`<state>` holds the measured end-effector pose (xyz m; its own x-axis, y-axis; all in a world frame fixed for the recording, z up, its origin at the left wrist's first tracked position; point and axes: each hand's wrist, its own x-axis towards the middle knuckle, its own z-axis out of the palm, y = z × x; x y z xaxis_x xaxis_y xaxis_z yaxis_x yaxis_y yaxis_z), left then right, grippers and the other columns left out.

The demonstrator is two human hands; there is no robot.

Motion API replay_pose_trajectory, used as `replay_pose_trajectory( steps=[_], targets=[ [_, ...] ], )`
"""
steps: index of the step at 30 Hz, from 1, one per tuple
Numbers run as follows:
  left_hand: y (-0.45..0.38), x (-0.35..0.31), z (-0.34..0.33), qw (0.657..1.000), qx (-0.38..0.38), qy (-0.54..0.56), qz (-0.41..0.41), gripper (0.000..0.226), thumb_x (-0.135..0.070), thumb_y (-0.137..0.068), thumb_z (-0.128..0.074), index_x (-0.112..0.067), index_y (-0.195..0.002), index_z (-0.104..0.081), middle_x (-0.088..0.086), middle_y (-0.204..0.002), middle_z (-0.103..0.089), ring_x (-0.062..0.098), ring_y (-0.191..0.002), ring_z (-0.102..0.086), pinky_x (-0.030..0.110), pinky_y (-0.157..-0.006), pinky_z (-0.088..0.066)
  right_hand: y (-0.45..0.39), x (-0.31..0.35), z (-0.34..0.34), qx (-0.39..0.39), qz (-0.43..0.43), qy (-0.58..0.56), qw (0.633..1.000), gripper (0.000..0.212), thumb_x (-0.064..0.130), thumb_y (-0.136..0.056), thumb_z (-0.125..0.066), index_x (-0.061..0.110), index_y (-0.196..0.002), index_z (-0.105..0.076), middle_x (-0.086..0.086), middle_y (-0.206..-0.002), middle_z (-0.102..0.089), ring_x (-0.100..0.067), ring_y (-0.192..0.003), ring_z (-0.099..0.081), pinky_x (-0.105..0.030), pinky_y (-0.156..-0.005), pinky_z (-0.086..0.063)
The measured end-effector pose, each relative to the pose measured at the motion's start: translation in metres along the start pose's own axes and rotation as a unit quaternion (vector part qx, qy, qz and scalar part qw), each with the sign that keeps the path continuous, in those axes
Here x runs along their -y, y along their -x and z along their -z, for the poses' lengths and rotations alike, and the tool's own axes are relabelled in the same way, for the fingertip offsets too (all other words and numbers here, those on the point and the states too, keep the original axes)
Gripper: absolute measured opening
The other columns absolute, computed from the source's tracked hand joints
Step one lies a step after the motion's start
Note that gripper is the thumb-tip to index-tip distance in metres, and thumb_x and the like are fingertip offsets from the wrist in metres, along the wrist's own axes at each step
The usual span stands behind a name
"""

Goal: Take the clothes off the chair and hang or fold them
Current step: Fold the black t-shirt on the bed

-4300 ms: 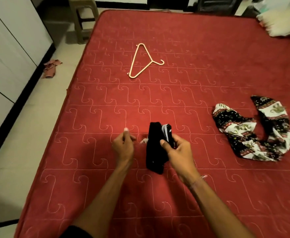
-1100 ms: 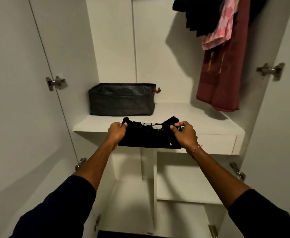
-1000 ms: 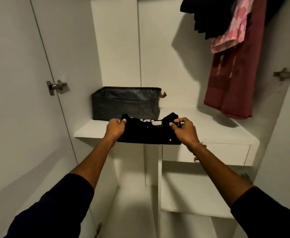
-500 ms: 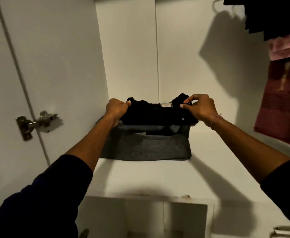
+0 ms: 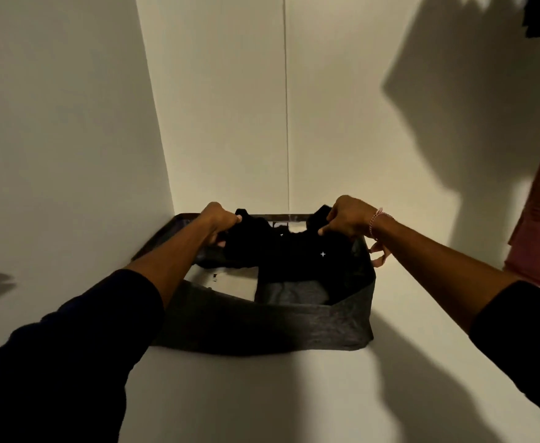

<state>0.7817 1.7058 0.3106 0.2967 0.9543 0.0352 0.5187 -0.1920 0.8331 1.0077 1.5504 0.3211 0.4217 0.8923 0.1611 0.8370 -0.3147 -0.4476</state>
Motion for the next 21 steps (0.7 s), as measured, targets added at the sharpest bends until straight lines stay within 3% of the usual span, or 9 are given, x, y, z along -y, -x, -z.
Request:
replay_pose_trajectory(
  steps=[2, 4, 6, 8, 10, 12, 15, 18, 21],
  targets=[
    [-0.006, 0.007, -0.006, 0.999, 0.017, -0.034, 0.024, 0.020, -0.019, -0.097, -0.065, -0.002, -0.092, -0.055, 0.012, -0.080, -0.058, 0.022, -0.065, -0.058, 0.032, -0.042, -0.046, -0.009, 0.002, -0.008, 0.044, -0.008, 0.047, 0.998, 0.031, 0.033, -0.084, -0.080, 0.006, -0.082, -0.065, -0.003, -0.072, -0.059, -0.020, -0.068, -0.057, -0.025, -0.050, -0.040],
    [-0.014, 0.012, -0.012, 0.996, 0.044, -0.062, 0.051, 0.021, -0.018, -0.100, -0.060, -0.002, -0.088, -0.054, 0.013, -0.077, -0.056, 0.024, -0.062, -0.057, 0.034, -0.044, -0.049, -0.020, 0.003, -0.019, 0.082, -0.005, 0.080, 0.993, 0.026, 0.029, -0.085, -0.079, 0.007, -0.079, -0.066, -0.004, -0.076, -0.064, -0.022, -0.072, -0.062, -0.024, -0.054, -0.046],
    [-0.019, 0.015, -0.022, 0.990, 0.083, -0.087, 0.078, 0.028, -0.017, -0.104, -0.052, -0.003, -0.079, -0.051, 0.013, -0.072, -0.051, 0.023, -0.053, -0.055, 0.031, -0.037, -0.048, -0.028, 0.004, -0.030, 0.121, -0.005, 0.108, 0.987, 0.026, 0.026, -0.087, -0.076, 0.001, -0.094, -0.073, -0.008, -0.091, -0.071, -0.025, -0.085, -0.068, -0.026, -0.061, -0.049],
    [-0.022, 0.019, -0.034, 0.983, 0.118, -0.108, 0.091, 0.032, -0.017, -0.106, -0.045, -0.005, -0.076, -0.048, 0.012, -0.070, -0.049, 0.020, -0.040, -0.055, 0.025, -0.029, -0.044, -0.036, 0.004, -0.043, 0.165, 0.001, 0.146, 0.975, 0.035, 0.026, -0.095, -0.067, -0.003, -0.114, -0.071, -0.008, -0.085, -0.066, -0.024, -0.085, -0.063, -0.021, -0.061, -0.044],
    [-0.029, 0.026, -0.046, 0.983, 0.127, -0.087, 0.099, 0.027, -0.015, -0.105, -0.047, -0.005, -0.080, -0.052, 0.013, -0.070, -0.052, 0.022, -0.043, -0.055, 0.027, -0.031, -0.046, -0.037, 0.007, -0.052, 0.187, 0.012, 0.187, 0.964, 0.039, 0.027, -0.103, -0.054, -0.004, -0.124, -0.064, -0.009, -0.082, -0.056, -0.027, -0.086, -0.059, -0.022, -0.061, -0.043],
    [-0.038, 0.032, -0.057, 0.983, 0.133, -0.056, 0.109, 0.023, -0.013, -0.104, -0.050, -0.004, -0.083, -0.055, 0.012, -0.068, -0.053, 0.023, -0.050, -0.052, 0.030, -0.037, -0.047, -0.048, -0.002, -0.064, 0.203, 0.007, 0.202, 0.958, 0.037, 0.023, -0.104, -0.052, -0.006, -0.125, -0.062, -0.013, -0.106, -0.060, -0.031, -0.105, -0.060, -0.026, -0.080, -0.046],
    [-0.045, 0.043, -0.073, 0.976, 0.160, -0.055, 0.139, 0.027, -0.014, -0.106, -0.044, -0.004, -0.084, -0.053, 0.012, -0.071, -0.051, 0.024, -0.057, -0.050, 0.039, -0.059, -0.051, -0.062, -0.021, -0.080, 0.251, -0.008, 0.198, 0.948, 0.036, 0.012, -0.104, -0.050, -0.010, -0.131, -0.055, -0.020, -0.139, -0.054, -0.034, -0.123, -0.055, -0.031, -0.093, -0.044],
    [-0.051, 0.053, -0.083, 0.973, 0.167, -0.058, 0.150, 0.029, -0.012, -0.107, -0.038, -0.005, -0.083, -0.053, 0.013, -0.075, -0.053, 0.024, -0.060, -0.052, 0.042, -0.068, -0.053, -0.063, -0.028, -0.082, 0.258, -0.030, 0.161, 0.952, 0.038, 0.012, -0.105, -0.045, -0.009, -0.136, -0.050, -0.022, -0.141, -0.050, -0.037, -0.129, -0.051, -0.030, -0.097, -0.042],
    [-0.051, 0.059, -0.086, 0.961, 0.211, -0.063, 0.167, 0.033, -0.010, -0.108, -0.033, -0.004, -0.082, -0.052, 0.011, -0.069, -0.060, 0.022, -0.056, -0.058, 0.033, -0.055, -0.056, -0.055, -0.028, -0.074, 0.277, -0.017, 0.183, 0.943, 0.039, 0.015, -0.108, -0.041, -0.009, -0.137, -0.049, -0.023, -0.140, -0.050, -0.037, -0.129, -0.051, -0.030, -0.098, -0.041]
  ],
)
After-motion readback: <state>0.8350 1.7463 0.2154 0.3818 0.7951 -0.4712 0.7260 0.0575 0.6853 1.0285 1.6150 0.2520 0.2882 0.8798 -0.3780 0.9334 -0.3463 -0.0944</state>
